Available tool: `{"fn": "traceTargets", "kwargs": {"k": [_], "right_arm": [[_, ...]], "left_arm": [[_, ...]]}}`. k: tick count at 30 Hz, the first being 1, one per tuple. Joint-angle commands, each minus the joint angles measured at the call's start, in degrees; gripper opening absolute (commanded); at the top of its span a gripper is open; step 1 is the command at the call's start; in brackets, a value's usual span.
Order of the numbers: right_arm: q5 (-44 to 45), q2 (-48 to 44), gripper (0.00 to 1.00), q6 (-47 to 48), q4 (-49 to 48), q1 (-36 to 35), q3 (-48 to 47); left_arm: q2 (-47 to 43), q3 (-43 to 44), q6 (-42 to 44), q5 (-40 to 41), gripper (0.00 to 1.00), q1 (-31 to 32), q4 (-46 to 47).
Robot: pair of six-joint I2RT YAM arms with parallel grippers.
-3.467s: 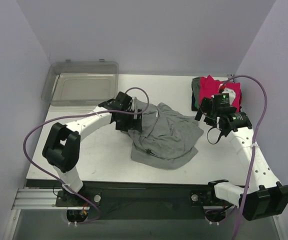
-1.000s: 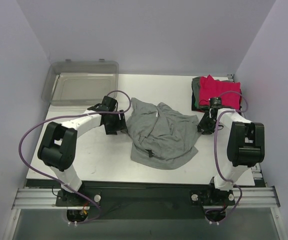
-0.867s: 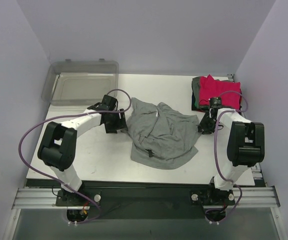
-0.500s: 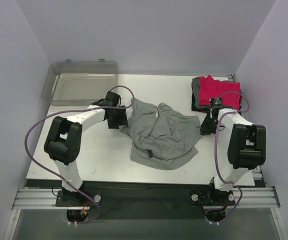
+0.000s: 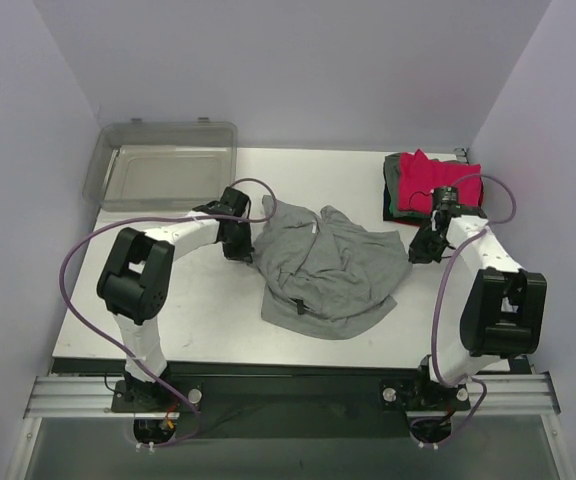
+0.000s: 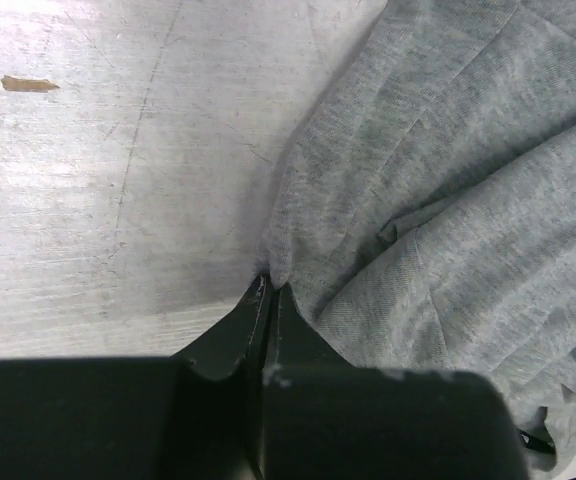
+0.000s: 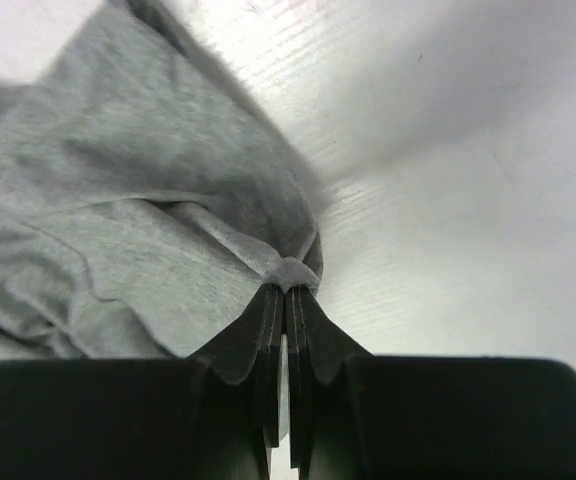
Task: Fold and stack the t-shirts
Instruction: Flatten out the tshirt
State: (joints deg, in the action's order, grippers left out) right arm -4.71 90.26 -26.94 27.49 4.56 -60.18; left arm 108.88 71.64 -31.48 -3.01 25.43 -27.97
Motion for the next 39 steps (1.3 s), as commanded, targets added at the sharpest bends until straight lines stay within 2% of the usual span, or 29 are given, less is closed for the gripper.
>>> {"fn": "traceTargets", "kwargs": {"k": [1, 6, 10, 16, 21, 27, 30, 33, 36, 37, 39], "right_arm": [[0.2, -5.6, 0.00, 0.3, 6.8, 0.9, -5.9], [0.2, -9.7, 0.00, 1.2, 12.0, 1.9, -13.7], [0.6, -11.6, 0.00, 2.1, 16.2, 2.3, -23.2], [3.1, -14.2, 0.00, 3.8, 19.5, 2.4, -34.7], [6.4, -17.7, 0.00, 6.7, 19.6, 2.4, -44.8], [10.0, -18.4, 0.00, 7.4, 19.6, 2.4, -55.1], [9.1, -17.7, 0.00, 6.2, 19.4, 2.4, -55.9], [8.6, -17.2, 0.00, 5.0, 19.4, 2.4, -52.7], [8.7, -17.9, 0.00, 2.8, 19.0, 2.5, -42.9], [8.4, -18.3, 0.00, 2.2, 18.8, 2.4, -36.6], [7.4, -18.8, 0.00, 0.4, 18.0, 2.5, -30.6]], "left_arm": [[-0.9, -0.4, -1.0, -3.0, 0.00, 0.0, 2.6], [-9.4, 4.4, 0.5, 3.4, 0.00, -1.5, -3.9], [-19.5, 10.7, 1.1, 9.1, 0.00, -1.7, -8.8], [-29.9, 19.7, 2.3, 19.6, 0.00, -1.7, -14.1], [-38.7, 24.8, 5.6, 25.1, 0.00, -1.6, -13.3], [-45.0, 27.0, 9.5, 31.7, 0.00, -1.5, -11.1], [-46.7, 25.9, 11.6, 33.8, 0.00, -1.6, -11.6], [-47.4, 22.3, 10.7, 34.8, 0.00, -1.7, -15.1], [-48.1, 15.4, 6.2, 36.2, 0.00, -2.3, -21.1], [-48.3, 13.3, 4.6, 36.1, 0.00, -3.4, -21.8], [-49.0, 6.1, 3.4, 35.3, 0.00, -5.2, -22.3]]}}
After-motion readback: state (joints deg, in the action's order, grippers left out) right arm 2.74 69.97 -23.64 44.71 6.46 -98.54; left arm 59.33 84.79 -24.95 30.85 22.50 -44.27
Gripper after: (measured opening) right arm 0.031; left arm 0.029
